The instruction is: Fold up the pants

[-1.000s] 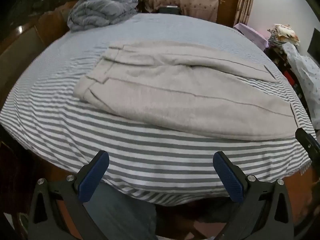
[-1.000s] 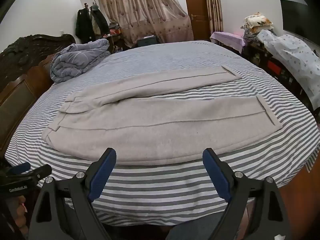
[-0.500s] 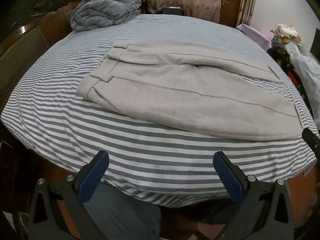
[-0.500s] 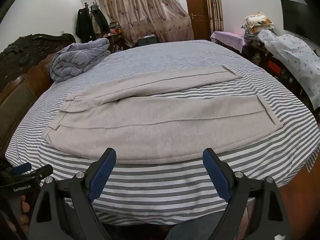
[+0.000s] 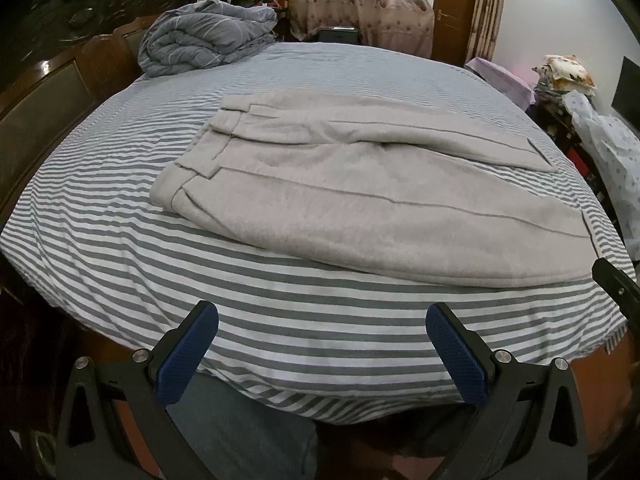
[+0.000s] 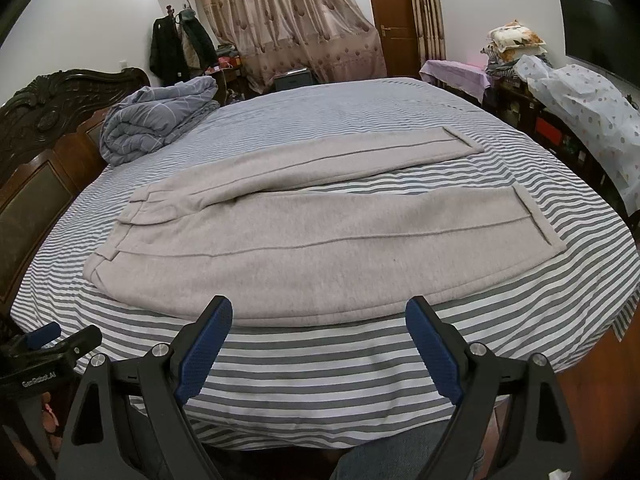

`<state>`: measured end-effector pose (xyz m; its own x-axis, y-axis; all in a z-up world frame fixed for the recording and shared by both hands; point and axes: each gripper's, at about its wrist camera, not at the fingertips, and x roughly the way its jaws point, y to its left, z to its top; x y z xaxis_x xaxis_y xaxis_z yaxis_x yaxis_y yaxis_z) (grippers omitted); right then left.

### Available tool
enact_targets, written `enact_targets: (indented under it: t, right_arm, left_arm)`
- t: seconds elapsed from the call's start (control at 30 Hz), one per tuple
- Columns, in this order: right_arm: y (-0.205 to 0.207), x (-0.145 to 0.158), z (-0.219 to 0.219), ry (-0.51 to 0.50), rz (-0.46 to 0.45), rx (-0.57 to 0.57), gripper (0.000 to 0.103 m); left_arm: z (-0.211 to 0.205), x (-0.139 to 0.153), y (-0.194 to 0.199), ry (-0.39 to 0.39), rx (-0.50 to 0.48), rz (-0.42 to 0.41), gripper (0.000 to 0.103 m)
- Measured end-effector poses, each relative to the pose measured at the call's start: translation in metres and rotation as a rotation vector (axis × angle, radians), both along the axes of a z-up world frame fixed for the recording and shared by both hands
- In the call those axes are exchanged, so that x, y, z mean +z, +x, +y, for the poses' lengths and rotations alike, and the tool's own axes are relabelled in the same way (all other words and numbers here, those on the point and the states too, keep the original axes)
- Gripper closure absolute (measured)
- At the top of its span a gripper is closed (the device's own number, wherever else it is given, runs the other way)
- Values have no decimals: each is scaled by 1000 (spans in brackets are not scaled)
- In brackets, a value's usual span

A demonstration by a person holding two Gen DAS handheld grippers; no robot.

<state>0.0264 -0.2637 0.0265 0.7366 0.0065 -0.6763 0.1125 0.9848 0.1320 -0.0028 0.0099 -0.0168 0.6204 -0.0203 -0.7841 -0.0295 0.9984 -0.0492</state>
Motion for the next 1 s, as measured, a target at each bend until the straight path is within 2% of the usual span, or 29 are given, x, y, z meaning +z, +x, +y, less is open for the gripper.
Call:
enact_targets:
  t: [0.5, 1.0]
  right_arm:
    - [1, -8, 0, -6, 14, 4, 16]
    - [5, -9, 0, -14, 28, 11, 16]
  left_arm:
    - [-9, -3, 2, 50, -4, 39, 0]
    - [-11, -6, 4, 34, -15, 69, 0]
